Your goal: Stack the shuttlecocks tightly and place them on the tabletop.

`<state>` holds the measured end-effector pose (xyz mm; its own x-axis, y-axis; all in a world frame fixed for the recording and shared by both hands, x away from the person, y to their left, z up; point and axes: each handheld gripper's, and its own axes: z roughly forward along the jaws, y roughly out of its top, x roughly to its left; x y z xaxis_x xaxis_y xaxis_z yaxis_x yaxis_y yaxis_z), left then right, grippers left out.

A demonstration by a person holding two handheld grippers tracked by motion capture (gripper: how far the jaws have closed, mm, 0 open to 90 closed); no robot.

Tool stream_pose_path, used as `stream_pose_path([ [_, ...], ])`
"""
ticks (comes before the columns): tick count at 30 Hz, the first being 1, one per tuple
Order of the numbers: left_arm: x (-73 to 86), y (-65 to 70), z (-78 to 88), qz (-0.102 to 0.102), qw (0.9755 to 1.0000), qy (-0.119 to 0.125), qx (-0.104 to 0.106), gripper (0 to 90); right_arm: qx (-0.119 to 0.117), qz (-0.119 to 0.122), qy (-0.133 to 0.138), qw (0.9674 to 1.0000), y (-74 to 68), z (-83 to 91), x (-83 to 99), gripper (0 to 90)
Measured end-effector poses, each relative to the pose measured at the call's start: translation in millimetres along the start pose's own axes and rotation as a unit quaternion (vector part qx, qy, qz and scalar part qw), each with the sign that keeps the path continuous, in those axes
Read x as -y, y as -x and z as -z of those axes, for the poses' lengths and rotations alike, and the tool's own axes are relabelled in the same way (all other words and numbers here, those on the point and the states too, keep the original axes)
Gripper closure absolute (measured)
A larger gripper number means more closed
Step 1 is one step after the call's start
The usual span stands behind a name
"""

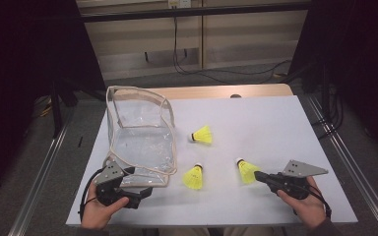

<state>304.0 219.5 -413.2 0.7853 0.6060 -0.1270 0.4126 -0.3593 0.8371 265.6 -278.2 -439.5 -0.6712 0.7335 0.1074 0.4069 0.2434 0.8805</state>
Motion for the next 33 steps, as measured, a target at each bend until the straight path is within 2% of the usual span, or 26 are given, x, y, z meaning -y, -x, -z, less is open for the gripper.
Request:
stream_pose_path([
  [12,0.3,-0.4,0.0,0.002,1.0,0.002,0.003,3.4,0.027,-0.011,-0.018,0.9994,8.6,-15.8,-3.0,90.0],
  [22,0.6,-0.6,-0.2,0.001,1.0,0.003,0.004,3.4,0.052,-0.016,0.003,0.9985,19.7,-16.7,-9.8,90.0],
  [33,0.8,-0.5,-0.1,0.0,1.0,0.003,0.003,3.4,0.049,-0.026,-0.003,0.9985,21.8,-14.0,-5.0,90.0],
])
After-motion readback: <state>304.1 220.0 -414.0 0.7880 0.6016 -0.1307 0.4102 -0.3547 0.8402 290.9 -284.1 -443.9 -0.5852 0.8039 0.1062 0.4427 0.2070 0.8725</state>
